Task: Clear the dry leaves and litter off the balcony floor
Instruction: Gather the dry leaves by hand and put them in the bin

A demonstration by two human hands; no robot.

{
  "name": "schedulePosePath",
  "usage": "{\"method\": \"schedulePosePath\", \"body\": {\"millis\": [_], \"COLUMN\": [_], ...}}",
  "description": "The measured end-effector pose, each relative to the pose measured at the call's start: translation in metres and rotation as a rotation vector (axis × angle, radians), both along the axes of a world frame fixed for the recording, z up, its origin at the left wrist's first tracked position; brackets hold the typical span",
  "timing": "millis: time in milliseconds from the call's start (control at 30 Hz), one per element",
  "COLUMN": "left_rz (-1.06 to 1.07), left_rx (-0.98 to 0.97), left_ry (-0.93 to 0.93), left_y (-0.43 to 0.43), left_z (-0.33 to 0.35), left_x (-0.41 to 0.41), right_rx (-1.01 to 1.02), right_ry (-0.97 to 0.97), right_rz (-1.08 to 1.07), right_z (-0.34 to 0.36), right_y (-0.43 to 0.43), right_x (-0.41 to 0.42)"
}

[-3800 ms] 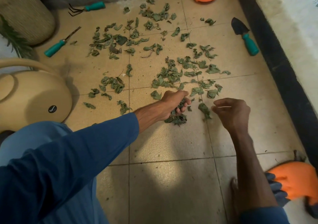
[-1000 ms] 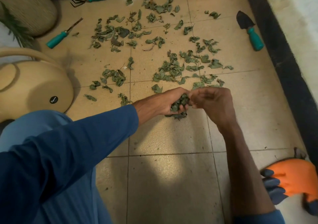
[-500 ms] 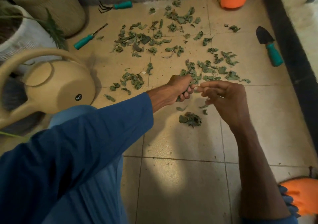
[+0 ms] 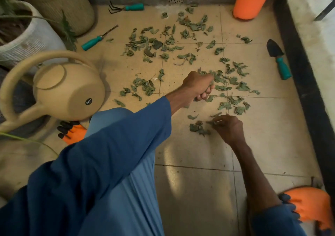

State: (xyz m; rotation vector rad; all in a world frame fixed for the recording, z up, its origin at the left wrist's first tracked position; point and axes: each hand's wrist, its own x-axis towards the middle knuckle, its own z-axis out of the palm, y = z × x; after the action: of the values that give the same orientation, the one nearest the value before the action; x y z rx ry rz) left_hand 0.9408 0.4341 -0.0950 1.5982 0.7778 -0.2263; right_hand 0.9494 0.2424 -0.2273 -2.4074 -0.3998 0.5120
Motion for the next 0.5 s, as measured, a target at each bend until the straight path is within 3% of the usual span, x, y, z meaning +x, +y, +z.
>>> {"method": "schedulePosePath", "body": {"millis": [300,400,500], "left_rz": [-0.037,-0.081,-0.108], "left_rx": [-0.001,0.011,0.033], "left_ry": [0.006,0.029,0.051], "left_y": [-0.01,-0.012,-0.014], "left_z": [0.0,-0.005,-0.012], "left_x": [0.02,0.02,0.019], "right_rx": [0.069,0.06,0.171], "right_ry": [0.196,0.187,0.201], "right_rz": [0.01,0.081,0.015], "right_z": [0.019,0.018,0.015], "right_y": [-0.013,-0.005,-0.008], "right_x": [0.002,-0.012,-0.021]}}
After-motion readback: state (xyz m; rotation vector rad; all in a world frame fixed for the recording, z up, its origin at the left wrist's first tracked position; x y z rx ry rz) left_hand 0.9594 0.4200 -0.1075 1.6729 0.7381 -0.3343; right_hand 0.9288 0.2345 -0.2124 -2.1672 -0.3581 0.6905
